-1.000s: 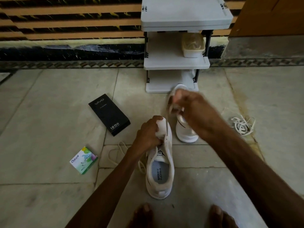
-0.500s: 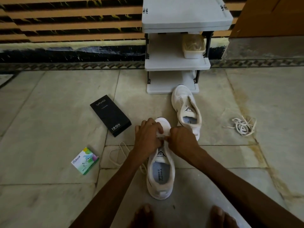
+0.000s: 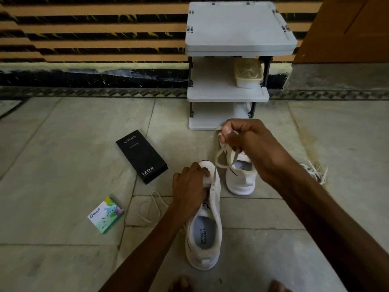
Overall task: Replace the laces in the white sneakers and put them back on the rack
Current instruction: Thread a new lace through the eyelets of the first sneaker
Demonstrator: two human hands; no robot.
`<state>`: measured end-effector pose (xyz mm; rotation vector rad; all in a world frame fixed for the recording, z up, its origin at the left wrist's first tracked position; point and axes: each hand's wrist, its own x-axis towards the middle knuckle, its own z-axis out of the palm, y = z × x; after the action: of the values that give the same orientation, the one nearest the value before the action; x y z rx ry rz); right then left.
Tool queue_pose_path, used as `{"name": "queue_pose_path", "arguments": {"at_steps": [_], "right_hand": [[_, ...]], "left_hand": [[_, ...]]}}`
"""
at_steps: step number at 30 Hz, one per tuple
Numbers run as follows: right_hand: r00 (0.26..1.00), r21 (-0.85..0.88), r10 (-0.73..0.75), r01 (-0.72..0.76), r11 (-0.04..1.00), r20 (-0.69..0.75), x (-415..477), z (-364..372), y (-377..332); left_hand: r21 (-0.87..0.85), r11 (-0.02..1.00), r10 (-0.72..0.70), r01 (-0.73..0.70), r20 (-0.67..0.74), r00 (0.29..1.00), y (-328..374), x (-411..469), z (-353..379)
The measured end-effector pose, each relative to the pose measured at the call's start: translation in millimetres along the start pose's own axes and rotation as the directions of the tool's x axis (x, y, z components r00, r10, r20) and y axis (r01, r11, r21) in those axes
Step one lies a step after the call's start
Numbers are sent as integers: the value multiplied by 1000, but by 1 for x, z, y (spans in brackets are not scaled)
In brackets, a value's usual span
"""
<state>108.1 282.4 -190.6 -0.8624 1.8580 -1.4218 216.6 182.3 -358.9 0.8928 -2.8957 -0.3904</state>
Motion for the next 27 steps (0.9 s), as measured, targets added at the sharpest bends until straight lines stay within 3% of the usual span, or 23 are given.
{"name": "queue_pose_path", "arguments": {"at_steps": [5, 12, 17, 20, 23, 25, 27], "right_hand": [[999, 137, 14, -20, 990, 44, -2, 10, -1], [998, 323, -12, -10, 946, 65, 2, 3, -1], [1000, 142, 20, -22, 990, 18, 2, 6, 8], [997, 396, 72, -74, 915, 18, 3, 2, -5], [999, 586, -6, -18, 810, 40, 1, -3, -20], [996, 548, -46, -4, 836, 77, 0, -2, -25], [994, 372, -11, -30, 928, 107, -1, -2, -19]], "left_hand": [[-51, 998, -48, 45, -55, 997, 4, -5, 2], [-57, 998, -16, 17, 13, 1000, 3, -7, 0], [-104, 993, -58, 63, 51, 997, 4, -8, 1], [-139, 988, -58, 70, 84, 995, 3, -8, -2], [-137, 987, -65, 79, 101, 993, 5, -9, -3], [-138, 987, -74, 87, 99, 992, 5, -10, -2], [-222, 967, -105, 122, 90, 990, 5, -11, -1]]}}
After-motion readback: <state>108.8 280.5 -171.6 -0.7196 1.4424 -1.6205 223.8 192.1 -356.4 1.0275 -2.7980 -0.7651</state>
